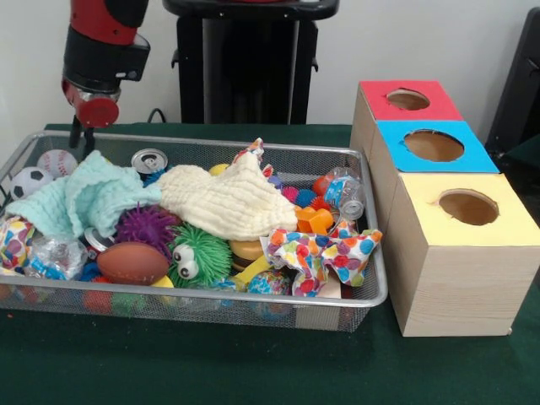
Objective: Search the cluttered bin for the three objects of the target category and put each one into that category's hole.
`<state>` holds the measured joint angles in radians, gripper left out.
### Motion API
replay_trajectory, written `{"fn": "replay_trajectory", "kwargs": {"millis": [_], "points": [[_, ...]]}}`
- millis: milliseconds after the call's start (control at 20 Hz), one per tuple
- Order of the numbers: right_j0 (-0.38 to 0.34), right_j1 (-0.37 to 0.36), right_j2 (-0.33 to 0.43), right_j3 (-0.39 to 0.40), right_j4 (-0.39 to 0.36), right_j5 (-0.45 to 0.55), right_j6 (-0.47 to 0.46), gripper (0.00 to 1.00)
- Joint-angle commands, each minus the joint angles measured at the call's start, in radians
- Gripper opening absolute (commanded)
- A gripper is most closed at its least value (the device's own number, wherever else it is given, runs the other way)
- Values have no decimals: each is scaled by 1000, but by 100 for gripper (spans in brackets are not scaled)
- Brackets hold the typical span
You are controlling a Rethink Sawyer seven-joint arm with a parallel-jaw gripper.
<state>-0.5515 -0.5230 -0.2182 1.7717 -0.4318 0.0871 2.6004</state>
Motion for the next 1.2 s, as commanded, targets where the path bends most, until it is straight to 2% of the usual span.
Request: {"fn": "replay_trajectory", "kwargs": {"millis": [50, 150, 300, 500, 800, 1000, 1150, 1200], "points": [[-34, -53, 188, 12, -52, 109, -134, 100], [-54, -58, 221, 13, -58, 106, -130, 100], [-45, -58, 218, -16, -107, 28, -115, 100], [-3, -13, 158, -74, -152, -92, -60, 100], [13, 59, 118, -117, -169, -248, -4, 100], [-9, 81, 149, -163, -195, -233, -40, 100], [-49, 78, 206, -189, -238, -192, -81, 100], [-77, 91, 246, -206, -266, -175, -103, 100]]}}
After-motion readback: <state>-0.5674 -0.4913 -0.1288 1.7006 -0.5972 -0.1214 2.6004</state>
